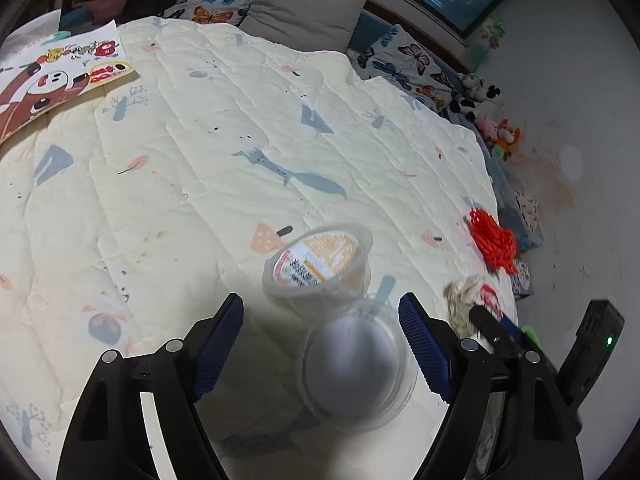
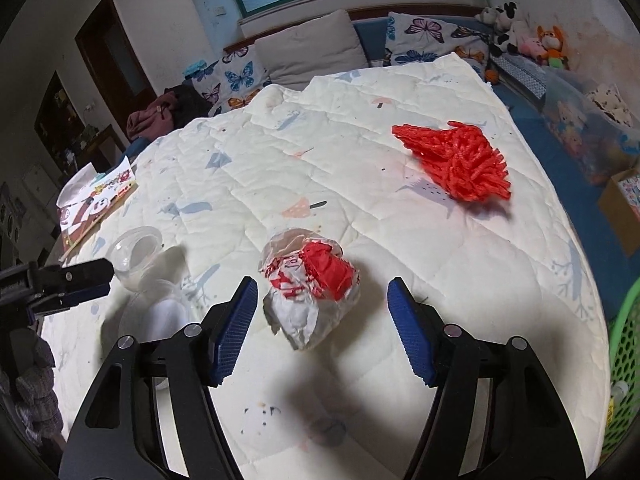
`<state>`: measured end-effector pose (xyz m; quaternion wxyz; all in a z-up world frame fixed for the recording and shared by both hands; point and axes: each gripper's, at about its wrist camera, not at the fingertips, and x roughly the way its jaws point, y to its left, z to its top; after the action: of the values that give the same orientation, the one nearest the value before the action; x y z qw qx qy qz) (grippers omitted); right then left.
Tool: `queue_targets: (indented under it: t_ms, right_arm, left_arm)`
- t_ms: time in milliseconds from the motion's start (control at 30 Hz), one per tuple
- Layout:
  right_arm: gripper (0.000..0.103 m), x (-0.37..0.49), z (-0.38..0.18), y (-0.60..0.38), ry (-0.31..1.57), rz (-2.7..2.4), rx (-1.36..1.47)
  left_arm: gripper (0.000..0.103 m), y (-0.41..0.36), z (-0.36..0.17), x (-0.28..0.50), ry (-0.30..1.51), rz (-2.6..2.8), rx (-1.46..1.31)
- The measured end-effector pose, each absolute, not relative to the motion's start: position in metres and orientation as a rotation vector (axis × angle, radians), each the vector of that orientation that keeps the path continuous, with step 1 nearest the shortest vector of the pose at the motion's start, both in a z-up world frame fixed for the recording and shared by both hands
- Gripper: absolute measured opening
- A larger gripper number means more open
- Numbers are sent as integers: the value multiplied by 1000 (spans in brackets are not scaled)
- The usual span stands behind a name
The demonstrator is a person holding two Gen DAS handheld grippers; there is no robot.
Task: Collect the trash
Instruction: 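Grasp the white-and-red plastic bag with the right gripper while the left grasps a clear tub, then carry the bag into the basket and open the right gripper while the left lifts the tub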
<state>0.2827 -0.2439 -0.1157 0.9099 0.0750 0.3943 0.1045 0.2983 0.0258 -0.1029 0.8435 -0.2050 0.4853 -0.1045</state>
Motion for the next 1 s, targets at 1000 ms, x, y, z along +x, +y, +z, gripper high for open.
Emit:
queue_targets:
  t_ms: [1000]
  right_arm:
    - [49, 269, -106, -241, 785, 237, 119]
  left_arm:
    - [62, 24, -115, 327, 1033, -183, -517]
